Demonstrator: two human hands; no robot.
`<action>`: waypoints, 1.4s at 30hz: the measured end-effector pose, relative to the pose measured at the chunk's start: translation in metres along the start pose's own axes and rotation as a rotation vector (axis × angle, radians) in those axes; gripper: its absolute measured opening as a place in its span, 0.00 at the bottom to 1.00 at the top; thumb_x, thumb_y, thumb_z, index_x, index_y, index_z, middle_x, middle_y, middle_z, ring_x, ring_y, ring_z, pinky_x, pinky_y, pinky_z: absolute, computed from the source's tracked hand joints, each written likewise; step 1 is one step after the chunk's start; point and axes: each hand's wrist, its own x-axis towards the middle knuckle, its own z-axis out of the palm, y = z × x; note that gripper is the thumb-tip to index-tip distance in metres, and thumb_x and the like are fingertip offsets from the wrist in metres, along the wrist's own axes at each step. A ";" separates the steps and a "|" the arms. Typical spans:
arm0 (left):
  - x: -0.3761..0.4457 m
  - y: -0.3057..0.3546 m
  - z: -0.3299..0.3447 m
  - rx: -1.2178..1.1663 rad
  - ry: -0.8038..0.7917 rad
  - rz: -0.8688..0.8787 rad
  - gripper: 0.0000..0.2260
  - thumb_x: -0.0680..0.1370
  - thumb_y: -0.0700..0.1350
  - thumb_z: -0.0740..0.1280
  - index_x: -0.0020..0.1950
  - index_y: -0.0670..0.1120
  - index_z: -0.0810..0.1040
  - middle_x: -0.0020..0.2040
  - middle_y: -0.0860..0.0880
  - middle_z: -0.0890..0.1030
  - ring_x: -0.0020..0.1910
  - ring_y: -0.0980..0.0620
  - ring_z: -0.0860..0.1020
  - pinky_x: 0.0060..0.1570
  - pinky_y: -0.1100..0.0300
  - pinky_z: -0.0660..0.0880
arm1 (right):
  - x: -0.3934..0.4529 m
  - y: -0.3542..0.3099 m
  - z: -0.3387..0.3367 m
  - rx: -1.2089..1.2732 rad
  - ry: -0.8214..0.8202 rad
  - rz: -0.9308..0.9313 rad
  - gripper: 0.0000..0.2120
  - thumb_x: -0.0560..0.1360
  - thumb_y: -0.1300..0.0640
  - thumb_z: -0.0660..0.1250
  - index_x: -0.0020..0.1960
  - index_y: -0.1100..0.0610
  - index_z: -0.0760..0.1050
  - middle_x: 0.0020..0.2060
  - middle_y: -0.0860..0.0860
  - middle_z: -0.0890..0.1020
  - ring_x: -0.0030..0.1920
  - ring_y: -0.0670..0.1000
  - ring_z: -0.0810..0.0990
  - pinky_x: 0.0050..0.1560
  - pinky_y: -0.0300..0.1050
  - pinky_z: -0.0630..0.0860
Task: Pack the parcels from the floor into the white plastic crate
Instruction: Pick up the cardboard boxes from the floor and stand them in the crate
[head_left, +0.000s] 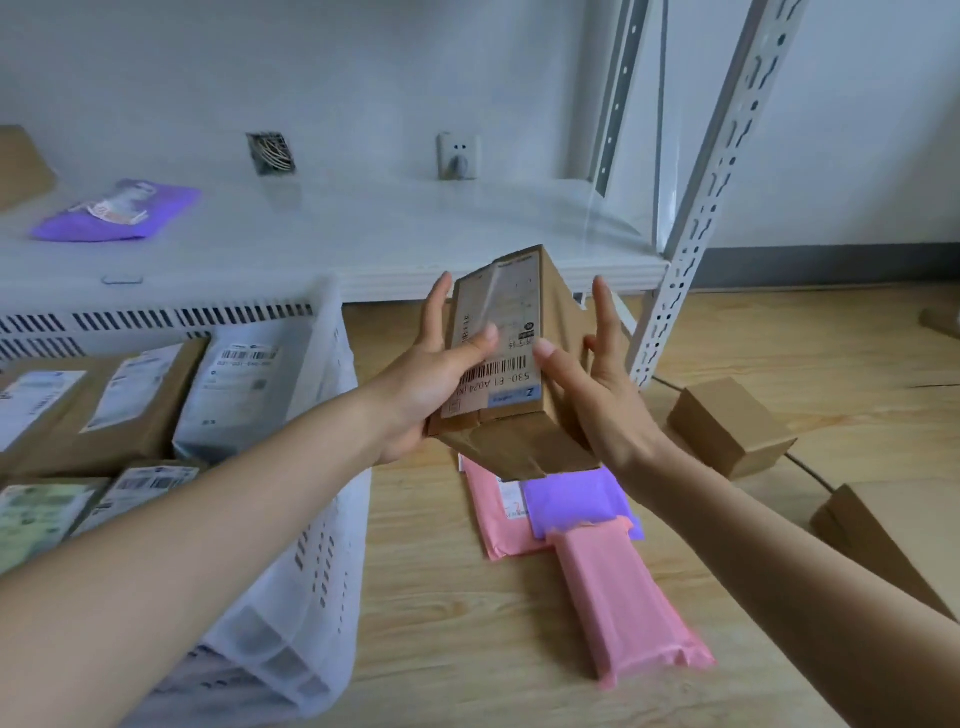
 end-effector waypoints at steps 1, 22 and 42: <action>-0.003 0.005 -0.010 0.020 0.002 0.029 0.34 0.77 0.50 0.64 0.70 0.71 0.44 0.55 0.57 0.79 0.47 0.55 0.83 0.37 0.57 0.80 | 0.004 -0.005 0.007 0.022 -0.022 0.007 0.43 0.64 0.41 0.66 0.68 0.28 0.41 0.67 0.48 0.62 0.58 0.32 0.63 0.56 0.26 0.63; -0.082 0.099 -0.263 0.299 -0.277 -0.213 0.41 0.55 0.49 0.73 0.63 0.70 0.60 0.52 0.49 0.84 0.52 0.47 0.82 0.43 0.58 0.80 | 0.060 -0.096 0.185 0.038 -0.878 0.175 0.56 0.49 0.51 0.71 0.69 0.31 0.44 0.75 0.45 0.50 0.72 0.49 0.60 0.56 0.43 0.74; -0.156 0.061 -0.416 0.268 0.190 0.050 0.33 0.61 0.51 0.74 0.56 0.80 0.63 0.62 0.57 0.75 0.67 0.54 0.68 0.66 0.47 0.63 | 0.070 -0.055 0.365 0.454 -0.414 0.384 0.45 0.59 0.45 0.73 0.68 0.29 0.52 0.55 0.46 0.80 0.55 0.54 0.80 0.41 0.54 0.81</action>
